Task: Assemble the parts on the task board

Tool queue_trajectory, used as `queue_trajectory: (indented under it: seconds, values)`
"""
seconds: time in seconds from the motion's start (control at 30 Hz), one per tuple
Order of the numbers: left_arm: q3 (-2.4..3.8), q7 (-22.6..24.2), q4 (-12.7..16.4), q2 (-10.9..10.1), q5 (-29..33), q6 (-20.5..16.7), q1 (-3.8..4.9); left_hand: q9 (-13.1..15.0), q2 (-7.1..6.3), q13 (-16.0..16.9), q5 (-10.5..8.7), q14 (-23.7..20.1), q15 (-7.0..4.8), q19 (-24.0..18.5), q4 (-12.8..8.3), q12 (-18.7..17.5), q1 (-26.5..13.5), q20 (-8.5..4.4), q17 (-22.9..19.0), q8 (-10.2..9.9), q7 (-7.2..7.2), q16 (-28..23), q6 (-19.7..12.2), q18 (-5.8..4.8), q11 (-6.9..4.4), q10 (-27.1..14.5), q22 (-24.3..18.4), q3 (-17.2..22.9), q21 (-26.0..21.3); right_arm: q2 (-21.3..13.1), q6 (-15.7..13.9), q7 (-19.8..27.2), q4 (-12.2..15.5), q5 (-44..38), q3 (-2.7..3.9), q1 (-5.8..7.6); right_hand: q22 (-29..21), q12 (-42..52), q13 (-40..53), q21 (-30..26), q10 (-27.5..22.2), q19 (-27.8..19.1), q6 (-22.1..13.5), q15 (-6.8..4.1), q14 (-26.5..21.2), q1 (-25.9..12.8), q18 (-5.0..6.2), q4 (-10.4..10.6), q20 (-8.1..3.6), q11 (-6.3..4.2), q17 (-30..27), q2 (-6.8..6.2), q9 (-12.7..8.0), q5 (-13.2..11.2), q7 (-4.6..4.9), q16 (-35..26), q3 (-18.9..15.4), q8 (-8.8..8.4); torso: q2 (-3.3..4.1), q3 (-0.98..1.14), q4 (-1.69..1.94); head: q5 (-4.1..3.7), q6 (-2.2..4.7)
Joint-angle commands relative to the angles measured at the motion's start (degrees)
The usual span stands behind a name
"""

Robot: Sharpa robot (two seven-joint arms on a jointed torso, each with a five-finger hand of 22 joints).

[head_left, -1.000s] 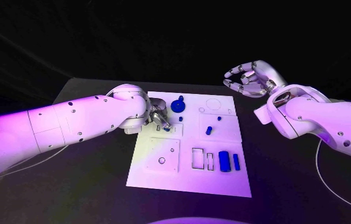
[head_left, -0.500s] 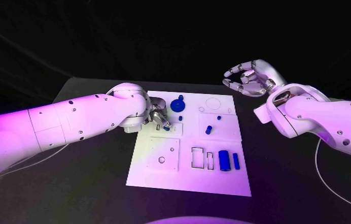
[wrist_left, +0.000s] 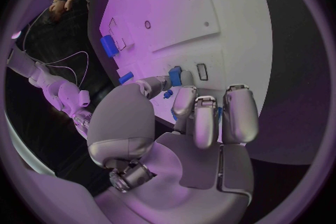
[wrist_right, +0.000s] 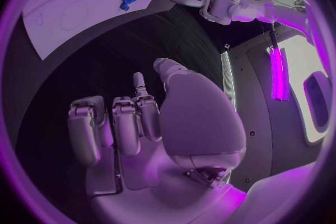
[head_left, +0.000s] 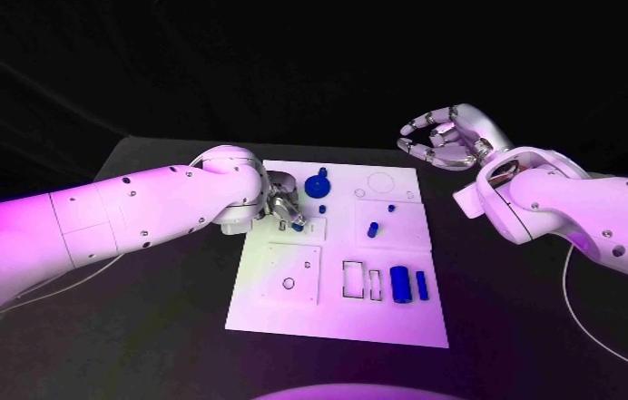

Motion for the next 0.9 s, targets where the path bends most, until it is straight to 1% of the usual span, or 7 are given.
queue_trajectory:
  seconds: [0.03, 0.23, 0.3, 0.37, 0.47, 0.6, 0.9]
  values:
    - [-0.33, -0.1, 0.0, 0.2, 0.0, 2.5, -0.42, 0.0, 0.09, 0.1, -0.37, 6.1, -0.45, 0.2, 0.1, 0.3, -0.6, -0.37, 15.1, -0.2, -0.98, 0.4, 1.6, -1.10, -0.11, 0.5, 0.2, -0.4, 0.3, 0.0, 0.7, 0.4, 0.0, 0.0, 0.00, -0.03, 15.1, -0.3, 9.6, 0.3, 0.7, 6.0, 0.0, -0.18, 6.0, -0.4, -0.82, 0.4, -0.19, -0.30, 15.1, -0.02, -0.1, 0.0, -0.20, 0.2, 0.0, 0.23, -0.02, 0.02, -0.01, -0.03, 0.00]
    - [-0.33, -0.1, -0.1, 0.2, -0.1, 2.7, -0.41, 0.0, -0.05, 0.4, -0.42, 6.1, -0.51, 0.3, 0.7, 0.4, -1.2, -0.40, 15.1, -0.1, -1.07, 0.4, 1.9, -1.14, -0.18, 0.6, 0.3, -1.2, 0.4, 0.0, 0.6, 0.5, 0.0, 0.1, 0.00, -0.03, 15.1, -0.3, 9.5, 0.3, 0.6, 6.0, -0.2, -0.20, 6.0, -1.7, -0.82, 0.4, -0.20, -0.32, 15.1, -0.13, -0.1, -0.2, -0.24, 0.2, -0.1, 0.38, -0.01, 0.00, -0.01, -0.09, -0.06]
    - [-0.33, -0.1, -0.1, 0.2, -0.1, 2.8, -0.41, -0.1, -0.05, 0.5, -0.44, 6.1, -0.55, 0.4, 1.2, 0.5, -1.6, -0.42, 15.1, -0.1, -1.13, 0.4, 2.1, -1.19, -0.23, 0.7, 0.6, -1.9, 0.5, 0.0, 0.5, 0.6, 0.1, 0.1, 0.00, -0.03, 15.1, -0.3, 9.5, 0.3, 0.6, 6.0, -0.4, -0.21, 6.0, -3.2, -0.82, 0.4, -0.20, -0.35, 15.1, 0.08, -0.1, -2.2, -0.30, 0.2, -0.4, 0.56, -0.02, -0.01, 0.00, -0.11, -0.07]
    - [-0.33, -0.1, -0.1, 0.2, -0.2, 2.8, -0.41, -0.1, -0.07, 0.6, -0.45, 6.1, -0.56, 0.4, 1.4, 0.6, -1.8, -0.44, 15.1, -0.1, -1.15, 0.4, 2.2, -1.20, -0.25, 0.8, 0.6, -2.2, 0.5, 0.0, 0.5, 0.6, 0.1, 0.2, 0.00, -0.03, 15.1, -0.1, 9.6, 0.3, 0.8, 6.0, -0.5, -0.26, 6.0, -5.8, -0.82, 0.0, -0.25, -0.42, 15.1, 0.87, 0.0, -7.6, -0.43, 0.2, -1.2, 0.87, -0.01, 0.00, -0.02, -0.11, -0.02]
    - [-0.33, -0.1, -0.2, 0.2, -0.2, 2.8, -0.41, -0.2, -0.03, 0.7, -0.47, 6.1, -0.60, 0.5, 2.2, 0.6, -2.5, -0.48, 15.1, -0.1, -1.20, 0.4, 2.4, -1.22, -0.29, 0.9, 0.8, -3.3, 0.6, -0.1, 0.5, 0.7, 0.1, 0.4, 0.00, -0.03, 15.1, -0.1, 9.7, 0.3, 0.8, 6.0, -0.9, -0.33, 6.0, -9.8, -0.82, 0.6, -0.33, -0.52, 15.1, 1.51, 0.1, -9.8, -0.52, 0.2, -4.1, 1.38, -0.01, 0.01, 0.01, -0.16, -0.11]
    - [-0.33, -0.1, -0.2, 0.2, -0.2, 2.7, -0.41, -0.3, -0.03, 0.8, -0.51, 6.1, -0.62, 0.6, 2.9, 0.6, -3.0, -0.51, 15.1, -0.1, -1.22, 0.4, 2.6, -1.24, -0.31, 1.0, 0.9, -4.3, 0.6, -0.1, 0.4, 0.7, 0.0, 0.5, 0.00, -0.03, 15.1, -0.1, 9.6, 0.3, 0.8, 6.0, -1.2, -0.37, 6.0, -11.8, -0.82, 0.6, -0.35, -0.50, 15.1, 2.38, 0.2, -12.7, -0.57, 0.2, -6.2, 1.77, -0.02, 0.02, 0.00, -0.22, -0.12]
    - [-0.33, -0.2, -0.3, 0.2, -0.2, 2.5, -0.41, -0.4, 0.02, 0.9, -0.64, 6.1, -0.65, 0.6, 4.3, 0.6, -3.8, -0.54, 15.1, -0.1, -1.24, 0.4, 2.8, -1.27, -0.33, 1.0, 1.0, -6.5, 0.7, -0.2, 0.3, 0.7, 0.1, 0.5, 0.00, -0.03, 15.1, -0.2, 9.6, 0.3, 0.7, 6.0, -1.3, -0.36, 6.0, -12.8, -0.82, 0.6, -0.36, -0.51, 15.1, 3.13, 0.2, -13.8, -0.56, 0.2, -7.9, 2.08, -0.02, 0.03, -0.04, -0.28, -0.13]
